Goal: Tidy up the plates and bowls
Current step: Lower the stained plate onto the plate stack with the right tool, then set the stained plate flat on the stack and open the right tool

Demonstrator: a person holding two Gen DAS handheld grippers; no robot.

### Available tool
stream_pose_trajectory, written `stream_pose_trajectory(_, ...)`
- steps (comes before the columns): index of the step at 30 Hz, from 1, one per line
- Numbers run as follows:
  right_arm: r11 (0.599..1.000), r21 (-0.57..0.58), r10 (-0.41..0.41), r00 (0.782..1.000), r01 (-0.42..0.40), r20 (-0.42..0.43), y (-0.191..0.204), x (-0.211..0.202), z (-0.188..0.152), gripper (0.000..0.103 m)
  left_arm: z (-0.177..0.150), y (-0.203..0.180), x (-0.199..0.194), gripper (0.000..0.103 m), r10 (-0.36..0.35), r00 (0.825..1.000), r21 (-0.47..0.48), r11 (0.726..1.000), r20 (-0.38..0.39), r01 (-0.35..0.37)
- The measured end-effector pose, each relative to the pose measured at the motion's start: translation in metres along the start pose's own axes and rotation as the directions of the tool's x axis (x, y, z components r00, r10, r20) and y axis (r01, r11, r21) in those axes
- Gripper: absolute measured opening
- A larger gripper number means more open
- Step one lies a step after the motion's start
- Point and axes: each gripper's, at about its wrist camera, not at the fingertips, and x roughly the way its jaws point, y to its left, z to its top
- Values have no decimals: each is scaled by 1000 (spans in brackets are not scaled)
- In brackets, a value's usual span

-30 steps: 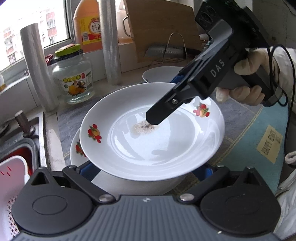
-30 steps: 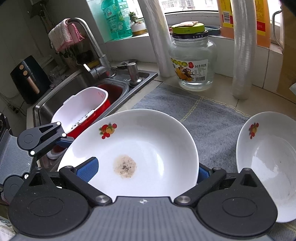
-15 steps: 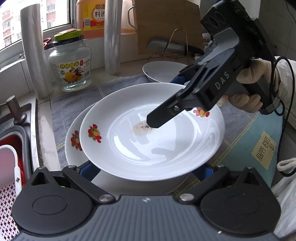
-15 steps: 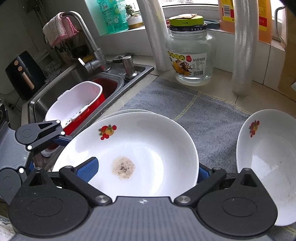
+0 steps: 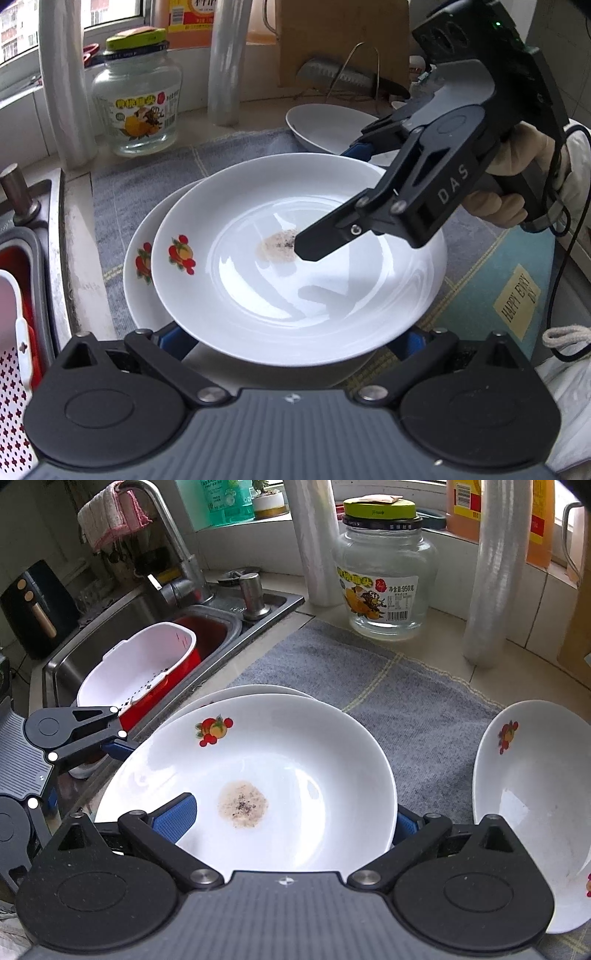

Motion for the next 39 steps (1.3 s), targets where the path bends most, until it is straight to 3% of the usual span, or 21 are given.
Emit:
stream_pose_trajectory(14,999,22,-26,999,27,-44,5,0,3,103,12,4,6,103,-27,996,-8,1000,-89,27)
stream_pose_trajectory(22,999,15,-39,997,40,-65,6,0,2,103,18,-2,9,102,-8,987,39,999,-159,15)
stream_pose_trajectory(39,999,-6,-51,995,51,-80,10,-4,-3,103,16,-6,7,102,-6,984,14,1000,-180,8)
